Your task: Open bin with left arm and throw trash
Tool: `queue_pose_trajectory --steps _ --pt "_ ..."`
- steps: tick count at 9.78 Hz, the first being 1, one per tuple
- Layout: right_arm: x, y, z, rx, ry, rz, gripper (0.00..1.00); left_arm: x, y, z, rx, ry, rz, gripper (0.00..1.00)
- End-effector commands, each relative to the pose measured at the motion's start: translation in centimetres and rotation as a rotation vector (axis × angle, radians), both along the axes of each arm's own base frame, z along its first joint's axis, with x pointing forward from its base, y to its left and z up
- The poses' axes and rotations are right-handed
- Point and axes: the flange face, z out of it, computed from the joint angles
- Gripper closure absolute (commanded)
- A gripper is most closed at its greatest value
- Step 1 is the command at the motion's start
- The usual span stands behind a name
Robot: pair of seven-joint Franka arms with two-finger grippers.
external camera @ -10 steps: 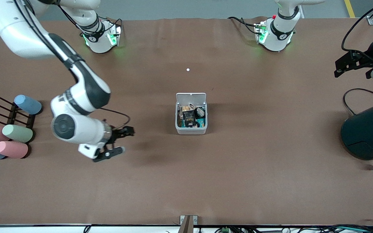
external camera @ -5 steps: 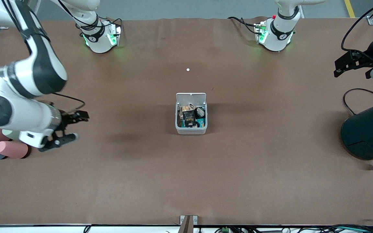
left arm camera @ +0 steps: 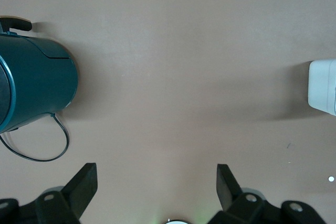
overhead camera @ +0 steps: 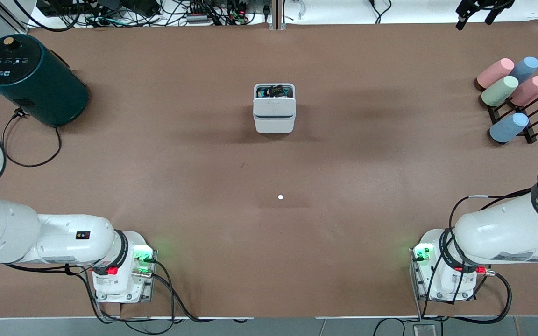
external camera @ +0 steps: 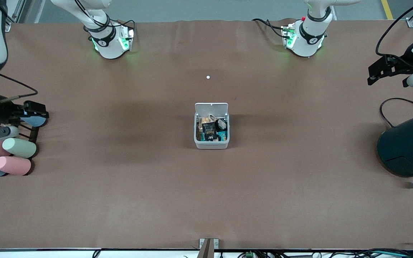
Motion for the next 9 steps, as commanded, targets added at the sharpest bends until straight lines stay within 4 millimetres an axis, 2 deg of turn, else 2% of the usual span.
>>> queue_pose_trajectory --steps 1,2,4,5,6,7,9 --pt "-2.6 0.0 3.8 0.001 -0.065 0.005 0.00 -0.4 0.3 1.6 -0.002 -0.022 0.010 0.00" --pt "-3.2 0.2 5.6 0.009 -0.105 0.007 0.00 -0.4 0.8 1.8 -0.004 -0.025 0.019 0.00" --pt "-4.6 0.5 8.4 -0.002 -0.162 0.002 0.00 0.0 -0.4 0.9 0.017 -0.010 -0.006 0.00" --pt "-5.2 0.6 9.6 -0.025 -0.194 -0.051 0.00 -0.3 -1.6 1.1 0.030 -0.015 -0.026 0.00" --pt "-5.9 0.8 10.5 -0.032 -0.205 -0.117 0.00 -0.4 -1.7 1.4 0.023 -0.020 -0.033 0.00" --pt "-6.5 1.3 11.3 -0.030 -0.216 -0.123 0.00 -0.4 -1.6 1.7 0.019 -0.025 -0.035 0.00" --pt "-7.2 1.3 10.9 -0.030 -0.205 -0.124 0.00 -0.3 -1.2 2.1 0.014 -0.034 -0.040 0.00"
